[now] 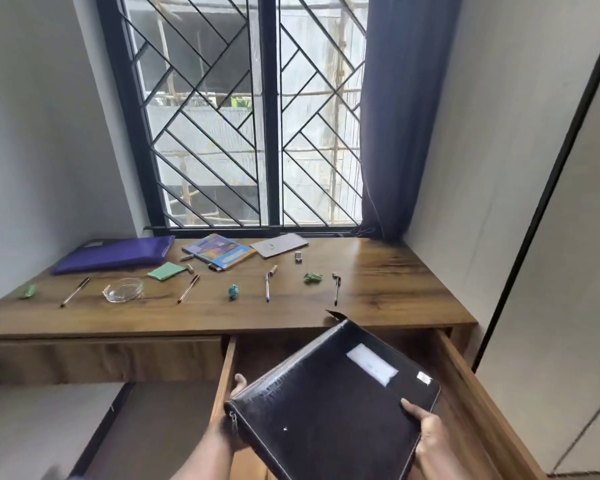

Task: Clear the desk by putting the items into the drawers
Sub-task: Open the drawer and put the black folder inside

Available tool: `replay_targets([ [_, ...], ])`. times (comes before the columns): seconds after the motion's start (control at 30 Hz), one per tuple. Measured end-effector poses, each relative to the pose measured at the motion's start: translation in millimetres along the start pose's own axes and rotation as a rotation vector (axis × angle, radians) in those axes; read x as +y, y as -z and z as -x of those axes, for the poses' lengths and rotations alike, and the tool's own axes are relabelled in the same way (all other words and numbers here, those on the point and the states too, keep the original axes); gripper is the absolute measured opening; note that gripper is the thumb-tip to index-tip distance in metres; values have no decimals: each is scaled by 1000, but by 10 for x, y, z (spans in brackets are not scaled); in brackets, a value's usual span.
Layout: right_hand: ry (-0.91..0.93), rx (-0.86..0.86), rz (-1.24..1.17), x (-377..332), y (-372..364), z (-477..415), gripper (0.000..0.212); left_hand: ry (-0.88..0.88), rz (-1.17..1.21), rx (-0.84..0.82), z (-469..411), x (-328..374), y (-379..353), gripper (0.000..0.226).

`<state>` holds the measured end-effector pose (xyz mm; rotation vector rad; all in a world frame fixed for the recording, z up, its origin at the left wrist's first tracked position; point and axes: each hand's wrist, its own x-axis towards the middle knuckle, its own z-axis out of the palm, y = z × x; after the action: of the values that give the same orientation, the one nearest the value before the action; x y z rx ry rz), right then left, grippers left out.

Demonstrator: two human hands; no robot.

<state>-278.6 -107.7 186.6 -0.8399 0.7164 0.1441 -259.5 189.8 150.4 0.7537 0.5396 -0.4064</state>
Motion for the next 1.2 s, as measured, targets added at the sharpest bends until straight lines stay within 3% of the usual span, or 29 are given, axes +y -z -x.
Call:
replay_targets([
  [0.1,3,63,-85,91,69,9,8,124,-16,67,47,-7,156,97],
  [0.23,35,200,-117,278,136,91,18,115,-168,91,69,-67,329,99],
  [0.37,125,369,-201,582,311,-153,21,38,-165,75,105,-78,281,76],
  [0.47,142,375,-222,655,311,-250,26,11,-226,129,78,-64,245,45],
  [0.57,106,383,-274,666,106,-414,23,44,-324,162,58,-66,215,29],
  [0.7,97,474,-280,886,120,-1244,45,-31,-411,327,46,-106,205,12],
  [0.8,53,414,-272,983,-188,-1132,47,-101,-494,389,-14,-121,240,10],
  [0.9,-89,275,-412,1023,-475,-996,31,-133,-712,416,-57,-113,275,6],
  [0.93,-39,300,-341,1005,-608,-929,34,-126,-798,398,-73,-121,298,16],
  [1.03,-136,269,-628,1044,-722,-1055,44,-50,-1030,436,-212,-171,403,67],
  [1.1,-191,270,-469,1061,-752,-1107,43,-15,-1079,536,-321,-227,452,77],
  [1.2,-227,317,-212,1169,-699,-1229,27,7,-1117,696,-441,-286,420,78],
])
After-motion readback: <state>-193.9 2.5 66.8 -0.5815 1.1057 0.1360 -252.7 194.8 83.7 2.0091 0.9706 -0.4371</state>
